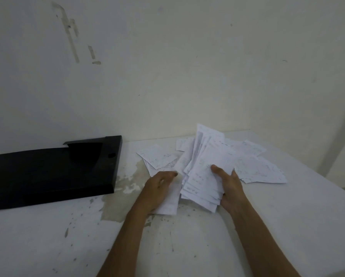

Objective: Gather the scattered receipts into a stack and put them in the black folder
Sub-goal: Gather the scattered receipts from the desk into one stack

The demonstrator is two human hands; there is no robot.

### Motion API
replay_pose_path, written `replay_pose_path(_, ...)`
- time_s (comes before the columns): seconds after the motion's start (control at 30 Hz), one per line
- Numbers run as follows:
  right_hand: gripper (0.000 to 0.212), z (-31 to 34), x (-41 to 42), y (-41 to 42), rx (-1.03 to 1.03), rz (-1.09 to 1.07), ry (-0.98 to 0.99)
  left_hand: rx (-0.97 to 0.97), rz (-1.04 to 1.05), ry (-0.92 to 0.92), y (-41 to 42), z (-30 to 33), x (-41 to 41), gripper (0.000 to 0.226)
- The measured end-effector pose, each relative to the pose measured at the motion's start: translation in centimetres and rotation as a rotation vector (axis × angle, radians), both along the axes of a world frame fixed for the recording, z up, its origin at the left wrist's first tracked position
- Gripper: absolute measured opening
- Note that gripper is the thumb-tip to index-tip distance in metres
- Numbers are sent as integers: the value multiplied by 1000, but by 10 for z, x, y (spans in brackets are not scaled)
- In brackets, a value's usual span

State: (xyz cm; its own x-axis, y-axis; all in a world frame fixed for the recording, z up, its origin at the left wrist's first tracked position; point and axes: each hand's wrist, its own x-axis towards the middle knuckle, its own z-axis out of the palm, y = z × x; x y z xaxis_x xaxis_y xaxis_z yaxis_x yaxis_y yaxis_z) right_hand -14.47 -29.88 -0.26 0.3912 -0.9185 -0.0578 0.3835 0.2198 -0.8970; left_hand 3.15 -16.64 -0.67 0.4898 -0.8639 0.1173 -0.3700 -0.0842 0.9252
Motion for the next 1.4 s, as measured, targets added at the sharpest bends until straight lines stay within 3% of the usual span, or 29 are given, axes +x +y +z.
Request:
replay_pose_path(0.1,36,5,-16,-10,20,-49,-17,47,-16,-283,-3,-20,8,36)
replay_pose_path(0.17,37,4,-22,-16,16,-49,3,21,13,-314,-7,-19,6,31)
replay_pose_path(0.33,39,-1,-15,-8,-34,40,81,-120,44,61,-3,15,-1,45)
replay_pose_path(0.43,40,0,2,6,-110,142,129,-18,-20,267,-5,25,-10,62)
replay_pose_path(0.53,41,5,22,22,-205,210,185,35,-65,372,-6,17,-10,91)
replay_pose_path(0.57,38,8,27,27,-220,231,188,15,-67,405,-5,15,-8,91)
replay_pose_path(0.7,39,16,43,38,-258,242,190,-113,-50,497,9,23,-3,43)
replay_pose_path(0.97,43,12,58,60,-375,278,245,-46,-11,639,26,24,4,33)
replay_pose_path(1.07,41,12,47,54,-427,246,326,-29,4,600,18,22,1,37)
replay_pose_path(1.2,35,9,17,26,-500,88,516,-83,131,345,-1,13,-4,42)
replay_pose_path(1.3,47,-4,-9,-13,-598,-147,877,-147,224,266,-2,3,5,41)
replay_pose_path(1.4,63,-11,-19,-46,-607,-220,1230,-169,247,188,-1,-5,11,41)
